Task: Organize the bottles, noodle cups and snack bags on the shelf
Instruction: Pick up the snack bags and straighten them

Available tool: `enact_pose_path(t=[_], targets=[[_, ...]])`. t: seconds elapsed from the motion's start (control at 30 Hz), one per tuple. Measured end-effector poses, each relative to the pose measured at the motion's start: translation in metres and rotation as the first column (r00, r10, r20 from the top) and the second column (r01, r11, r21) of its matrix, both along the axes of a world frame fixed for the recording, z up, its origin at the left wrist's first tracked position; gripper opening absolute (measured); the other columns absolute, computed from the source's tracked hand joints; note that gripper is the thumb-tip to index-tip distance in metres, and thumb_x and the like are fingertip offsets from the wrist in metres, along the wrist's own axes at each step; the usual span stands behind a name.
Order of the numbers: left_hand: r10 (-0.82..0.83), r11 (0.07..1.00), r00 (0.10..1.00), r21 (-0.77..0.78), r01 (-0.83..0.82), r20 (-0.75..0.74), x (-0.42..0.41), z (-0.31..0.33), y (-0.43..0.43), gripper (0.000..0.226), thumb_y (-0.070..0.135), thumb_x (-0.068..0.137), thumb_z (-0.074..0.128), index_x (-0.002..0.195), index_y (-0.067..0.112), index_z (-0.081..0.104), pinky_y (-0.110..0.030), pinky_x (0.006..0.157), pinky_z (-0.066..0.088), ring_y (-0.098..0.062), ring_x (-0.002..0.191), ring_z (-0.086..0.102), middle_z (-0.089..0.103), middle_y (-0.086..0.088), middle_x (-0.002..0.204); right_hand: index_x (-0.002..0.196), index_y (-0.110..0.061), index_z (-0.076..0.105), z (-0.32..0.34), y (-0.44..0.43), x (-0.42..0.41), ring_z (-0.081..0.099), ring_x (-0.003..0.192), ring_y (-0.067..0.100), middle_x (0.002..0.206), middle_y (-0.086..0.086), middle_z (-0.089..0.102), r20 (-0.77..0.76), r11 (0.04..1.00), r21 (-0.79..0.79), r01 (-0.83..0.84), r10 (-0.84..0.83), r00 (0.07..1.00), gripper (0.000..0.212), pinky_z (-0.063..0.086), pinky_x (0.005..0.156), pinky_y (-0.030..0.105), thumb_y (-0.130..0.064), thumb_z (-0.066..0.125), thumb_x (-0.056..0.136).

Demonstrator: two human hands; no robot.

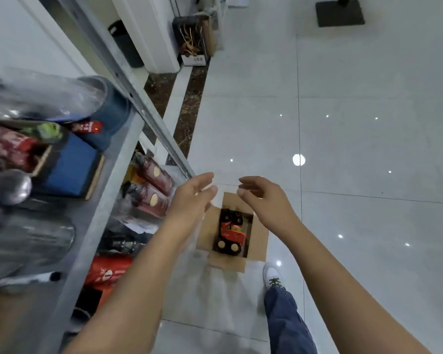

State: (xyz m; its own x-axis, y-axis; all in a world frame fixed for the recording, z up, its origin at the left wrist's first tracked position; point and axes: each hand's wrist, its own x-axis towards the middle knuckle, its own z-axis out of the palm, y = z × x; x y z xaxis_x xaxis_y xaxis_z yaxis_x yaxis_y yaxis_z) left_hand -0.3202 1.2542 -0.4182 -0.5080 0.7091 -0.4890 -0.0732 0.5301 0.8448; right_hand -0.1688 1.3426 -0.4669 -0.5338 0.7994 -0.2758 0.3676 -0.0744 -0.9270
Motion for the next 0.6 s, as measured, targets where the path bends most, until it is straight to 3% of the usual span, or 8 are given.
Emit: enact_pose_path(t=[0.1,0.2,0.3,0.6], targets=[[-0.05,0.991,0.995,0.122,0.06,-0.085,0.005,0.078,-0.023,0.038,0.015,0.1,0.059,0.138,0.019,0.057,-0.028,0.103,0.048,-0.009,0.126,0.056,0.06,0.008,0.136,0.123,-0.028,0.064,0.083,-0.018,-0.002,0.063,0.102,-0.007,0.113,-0.014,0.069,-0.106,0.995,0.094,-0.017,0.027,0.994,0.028,0.048,0.087,0.012,-0.028,0.066,0.095],[-0.035,0.967,0.985,0.241,0.076,-0.171,0.003,0.154,-0.044,0.037,0.016,0.099,0.061,0.136,0.02,0.059,-0.033,0.11,0.045,-0.006,0.125,0.056,0.062,0.01,0.134,0.119,-0.031,0.065,0.168,-0.031,-0.014,0.063,0.101,-0.008,0.112,-0.015,0.07,-0.181,0.971,0.235,-0.049,0.093,0.979,0.025,0.048,0.086,0.009,-0.028,0.067,0.094],[0.028,0.928,0.967,0.366,0.069,-0.252,-0.003,0.229,-0.064,0.034,0.014,0.099,0.061,0.133,0.021,0.062,-0.031,0.106,0.048,-0.005,0.121,0.059,0.066,0.01,0.129,0.117,-0.029,0.066,0.251,-0.045,-0.028,0.064,0.099,-0.008,0.108,-0.016,0.07,-0.277,0.94,0.339,-0.048,0.148,0.949,0.024,0.049,0.082,0.006,-0.024,0.068,0.094],[0.193,0.78,0.901,0.618,0.099,-0.388,-0.015,0.389,-0.15,0.031,0.007,0.099,0.058,0.112,0.035,0.062,-0.014,0.089,0.05,-0.003,0.117,0.061,0.066,0.013,0.122,0.118,-0.025,0.069,0.408,-0.109,-0.056,0.068,0.102,0.001,0.109,-0.011,0.074,-0.428,0.831,0.549,-0.088,0.37,0.825,0.027,0.057,0.087,0.025,-0.023,0.07,0.091]])
